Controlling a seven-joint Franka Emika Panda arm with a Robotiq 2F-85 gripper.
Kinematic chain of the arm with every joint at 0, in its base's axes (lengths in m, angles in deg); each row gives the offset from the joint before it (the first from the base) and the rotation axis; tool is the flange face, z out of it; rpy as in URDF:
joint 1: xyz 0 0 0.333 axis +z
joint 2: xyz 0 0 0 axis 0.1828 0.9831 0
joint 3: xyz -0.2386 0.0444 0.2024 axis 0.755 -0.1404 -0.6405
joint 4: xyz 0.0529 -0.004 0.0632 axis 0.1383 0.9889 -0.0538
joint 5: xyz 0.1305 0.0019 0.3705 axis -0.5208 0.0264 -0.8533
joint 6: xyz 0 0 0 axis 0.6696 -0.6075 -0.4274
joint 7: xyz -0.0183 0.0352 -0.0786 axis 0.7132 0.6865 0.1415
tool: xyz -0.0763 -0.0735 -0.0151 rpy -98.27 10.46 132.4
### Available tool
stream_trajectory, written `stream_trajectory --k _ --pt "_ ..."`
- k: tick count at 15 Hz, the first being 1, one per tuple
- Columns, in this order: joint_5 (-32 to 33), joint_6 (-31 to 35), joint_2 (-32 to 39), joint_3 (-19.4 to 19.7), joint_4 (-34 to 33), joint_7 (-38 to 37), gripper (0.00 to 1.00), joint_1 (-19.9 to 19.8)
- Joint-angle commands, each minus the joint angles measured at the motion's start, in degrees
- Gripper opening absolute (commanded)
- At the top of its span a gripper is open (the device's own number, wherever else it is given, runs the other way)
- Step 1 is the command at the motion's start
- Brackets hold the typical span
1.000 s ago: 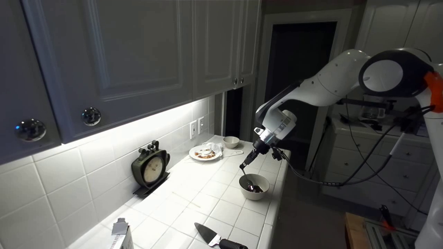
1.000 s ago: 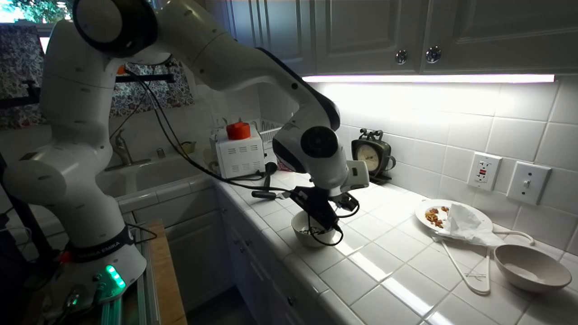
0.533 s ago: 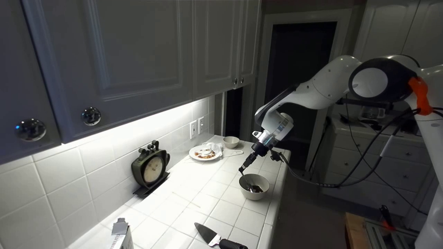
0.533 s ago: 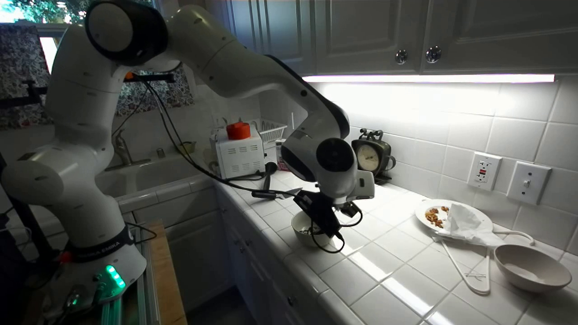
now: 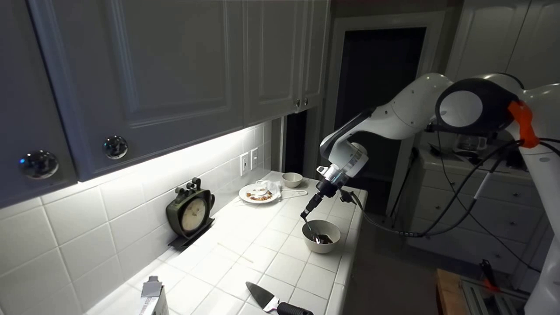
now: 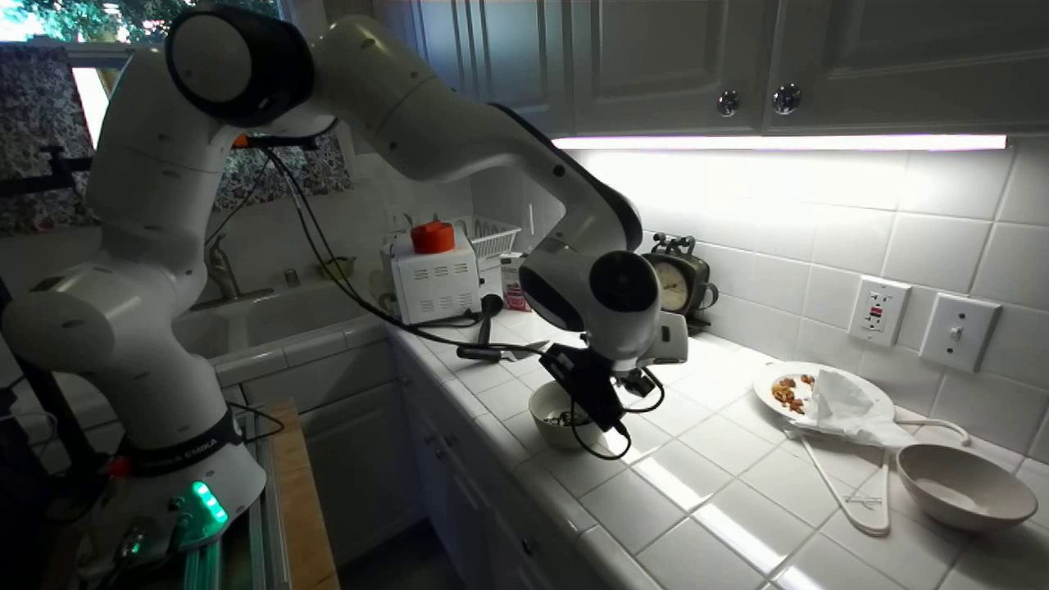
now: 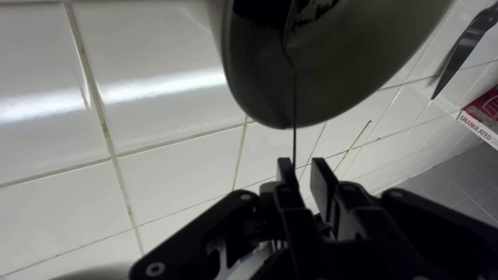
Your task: Use the spoon to stir in the bowl
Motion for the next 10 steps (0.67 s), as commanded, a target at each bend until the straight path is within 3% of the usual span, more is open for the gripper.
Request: stream_trajectory --k 1,5,8,10 --pt "2.39 0.59 0.73 -0.25 -1.39 -1.86 0.49 0.00" --pt "2.53 3.78 -0.42 -0.15 -0.03 -1.79 0.77 0.99" --pt "4.21 9.83 -3.72 0.60 3.58 -3.13 0.98 3.32" --pt "8.39 14.41 -6.59 1.20 6.79 -5.09 1.00 5.17"
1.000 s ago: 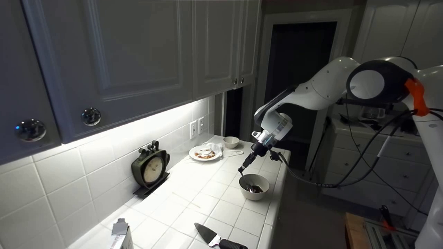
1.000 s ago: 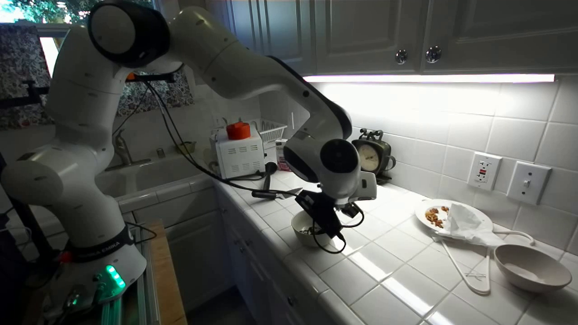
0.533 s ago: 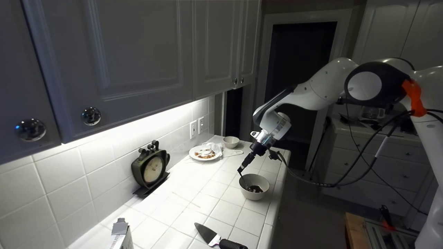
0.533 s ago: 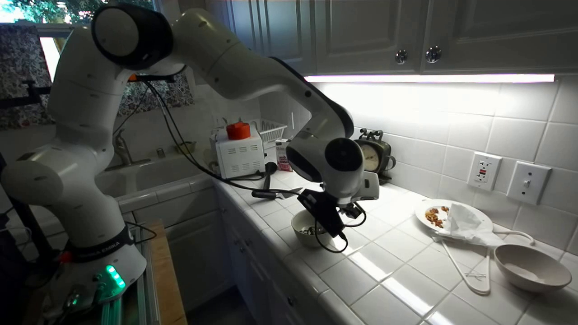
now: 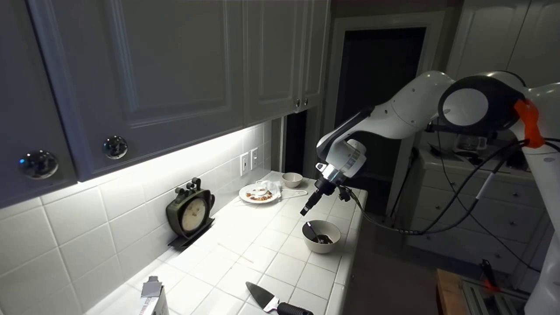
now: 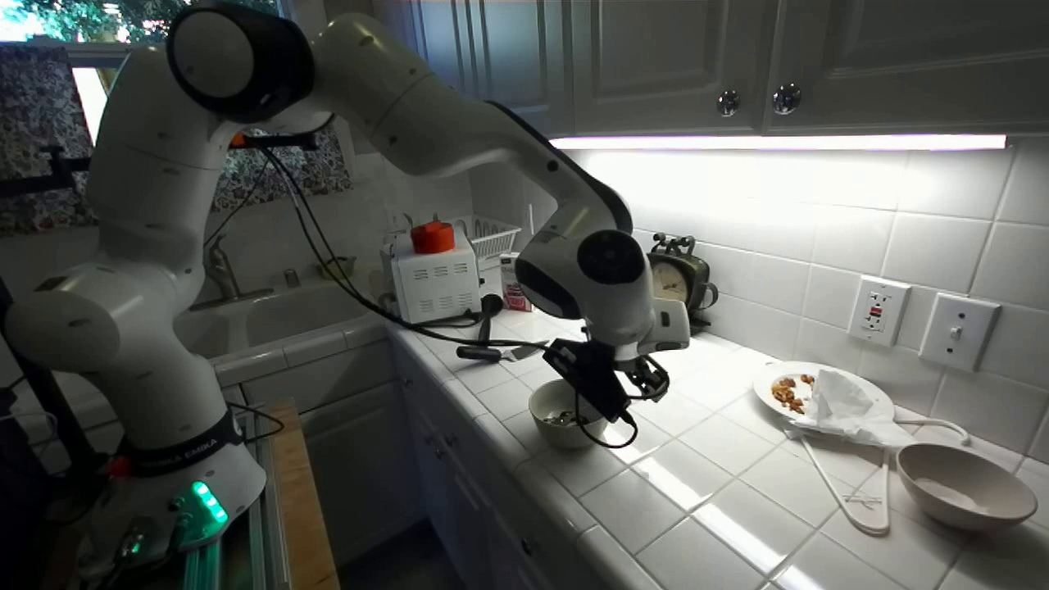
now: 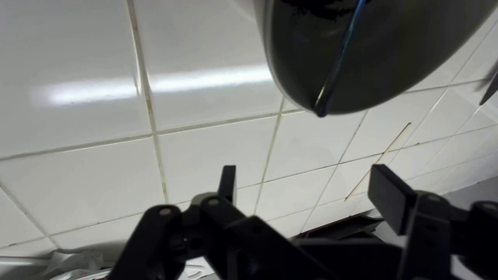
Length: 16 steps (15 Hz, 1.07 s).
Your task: Use the spoon to stir in the bowl
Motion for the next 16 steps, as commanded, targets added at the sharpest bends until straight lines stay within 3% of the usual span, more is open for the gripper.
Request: stream_trajectory --k 1,4,7,8,9,10,11,16 --pt "9.31 7.76 -7.68 1.43 8.08 -5.82 1.00 3.97" --pt "20.33 11.21 -14.21 1.89 14.43 -13.10 1.00 5.78" --pt "32.79 9.24 -20.56 1.74 19.40 -22.10 1.00 5.61" --pt "36.95 9.18 -22.03 5.48 20.77 -27.49 1.00 9.16" --pt "41.44 8.54 -23.98 2.56 21.68 -30.94 1.00 6.01" --pt "45.75 8.05 -25.48 3.28 22.74 -35.95 1.00 6.40" --pt "40.13 9.21 -20.65 0.49 18.70 -29.77 1.00 3.97" --pt "41.10 9.12 -21.16 -0.37 19.22 -31.00 1.00 3.19"
